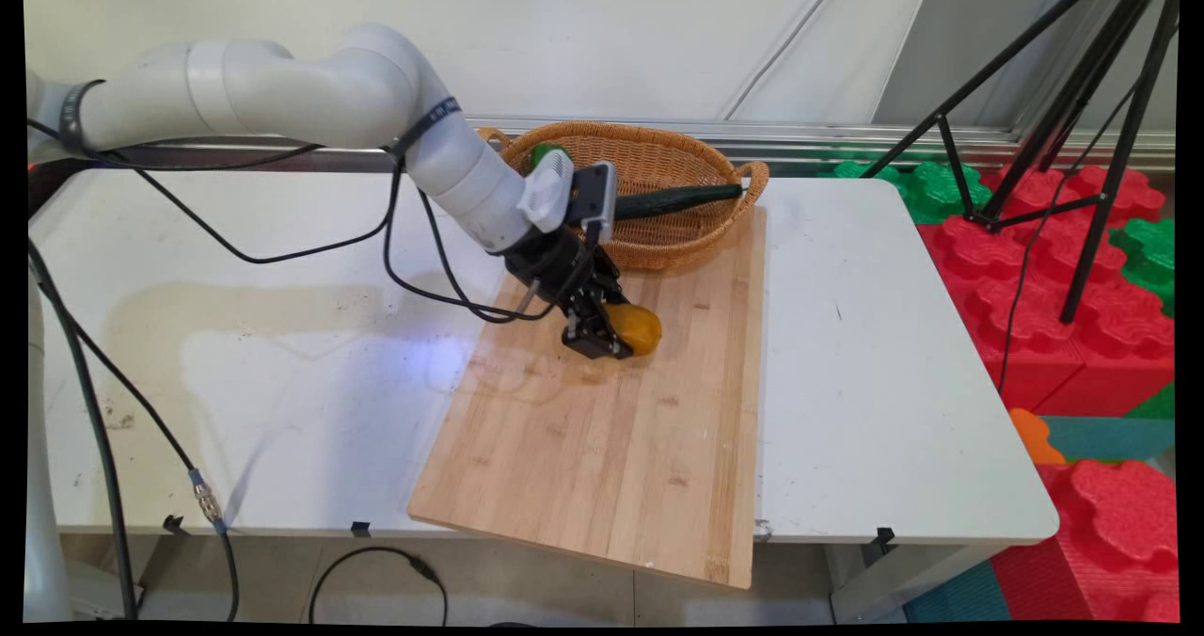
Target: Place the picked object in the vegetable basket
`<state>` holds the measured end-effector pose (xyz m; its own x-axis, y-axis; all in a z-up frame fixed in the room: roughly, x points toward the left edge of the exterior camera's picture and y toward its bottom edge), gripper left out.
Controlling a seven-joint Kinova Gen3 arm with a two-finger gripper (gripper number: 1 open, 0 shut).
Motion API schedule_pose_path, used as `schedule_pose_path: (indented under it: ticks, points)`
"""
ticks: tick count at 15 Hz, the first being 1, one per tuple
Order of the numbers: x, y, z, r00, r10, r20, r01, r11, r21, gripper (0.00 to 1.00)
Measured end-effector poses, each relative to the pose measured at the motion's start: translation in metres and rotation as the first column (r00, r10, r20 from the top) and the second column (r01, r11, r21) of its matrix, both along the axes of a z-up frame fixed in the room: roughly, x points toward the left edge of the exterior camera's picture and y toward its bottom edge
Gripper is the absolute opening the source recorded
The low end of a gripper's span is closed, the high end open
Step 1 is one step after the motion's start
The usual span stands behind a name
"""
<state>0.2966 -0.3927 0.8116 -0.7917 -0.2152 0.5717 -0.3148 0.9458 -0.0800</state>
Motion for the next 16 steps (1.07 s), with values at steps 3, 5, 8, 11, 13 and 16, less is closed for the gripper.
schedule_pose_path:
  ticks: [3, 5, 8, 11, 13, 16]
  points:
    - [0.016, 0.010, 0.017, 1.000, -0.003, -0.024, 0.003, 1.000, 0.003, 0.00]
    - [0.026, 0.016, 0.029, 0.999, 0.003, -0.044, -0.003, 1.000, 0.000, 0.00]
    - [0.044, 0.024, 0.051, 0.996, 0.027, -0.080, -0.028, 1.000, -0.012, 0.00]
    - [0.062, 0.028, 0.075, 0.991, 0.060, -0.120, -0.064, 0.998, -0.029, 0.00]
    - [0.076, 0.027, 0.093, 0.984, 0.092, -0.152, -0.100, 0.994, -0.046, 0.00]
    - [0.098, 0.016, 0.117, 0.970, 0.145, -0.195, -0.162, 0.984, -0.075, 0.00]
